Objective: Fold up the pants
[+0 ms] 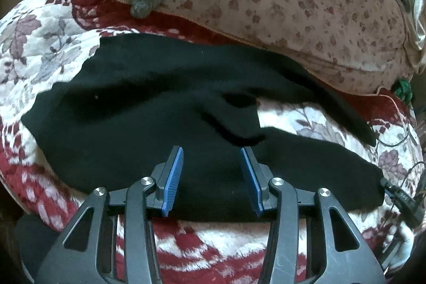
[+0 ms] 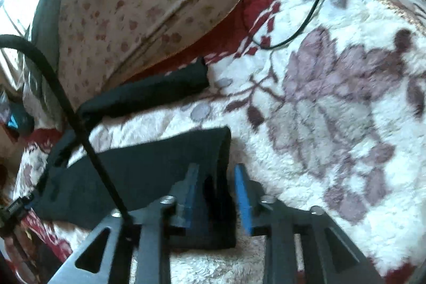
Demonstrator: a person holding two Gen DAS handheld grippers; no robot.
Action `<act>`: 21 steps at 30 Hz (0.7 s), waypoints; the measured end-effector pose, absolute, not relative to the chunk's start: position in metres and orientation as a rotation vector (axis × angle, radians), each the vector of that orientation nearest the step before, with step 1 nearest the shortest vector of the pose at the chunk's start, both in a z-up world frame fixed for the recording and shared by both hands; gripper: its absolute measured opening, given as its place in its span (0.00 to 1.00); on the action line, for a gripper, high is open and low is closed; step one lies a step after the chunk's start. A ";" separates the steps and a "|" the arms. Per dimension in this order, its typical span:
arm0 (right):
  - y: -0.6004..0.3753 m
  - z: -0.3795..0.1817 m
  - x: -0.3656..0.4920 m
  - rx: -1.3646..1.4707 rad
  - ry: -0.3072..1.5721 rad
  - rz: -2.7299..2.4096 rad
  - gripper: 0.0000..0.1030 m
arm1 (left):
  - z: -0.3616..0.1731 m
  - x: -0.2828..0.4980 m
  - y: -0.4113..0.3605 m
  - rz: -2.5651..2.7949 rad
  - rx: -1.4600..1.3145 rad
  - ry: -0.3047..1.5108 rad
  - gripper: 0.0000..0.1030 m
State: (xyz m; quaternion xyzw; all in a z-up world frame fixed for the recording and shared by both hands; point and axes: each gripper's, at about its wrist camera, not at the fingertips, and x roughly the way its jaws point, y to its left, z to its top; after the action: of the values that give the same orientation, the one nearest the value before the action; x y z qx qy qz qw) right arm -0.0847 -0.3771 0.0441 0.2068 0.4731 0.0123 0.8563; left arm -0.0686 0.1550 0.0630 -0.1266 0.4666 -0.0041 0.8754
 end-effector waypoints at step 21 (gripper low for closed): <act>-0.379 0.033 0.106 0.382 1.111 0.163 0.41 | 0.049 0.083 0.158 -0.237 -0.100 1.081 0.43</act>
State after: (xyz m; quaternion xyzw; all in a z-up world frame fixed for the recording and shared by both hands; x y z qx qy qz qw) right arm 0.1056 -0.3791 0.0334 0.1801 0.5234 0.0766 0.8293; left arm 0.0832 0.1576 0.0489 -0.0474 0.5130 -0.1125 0.8497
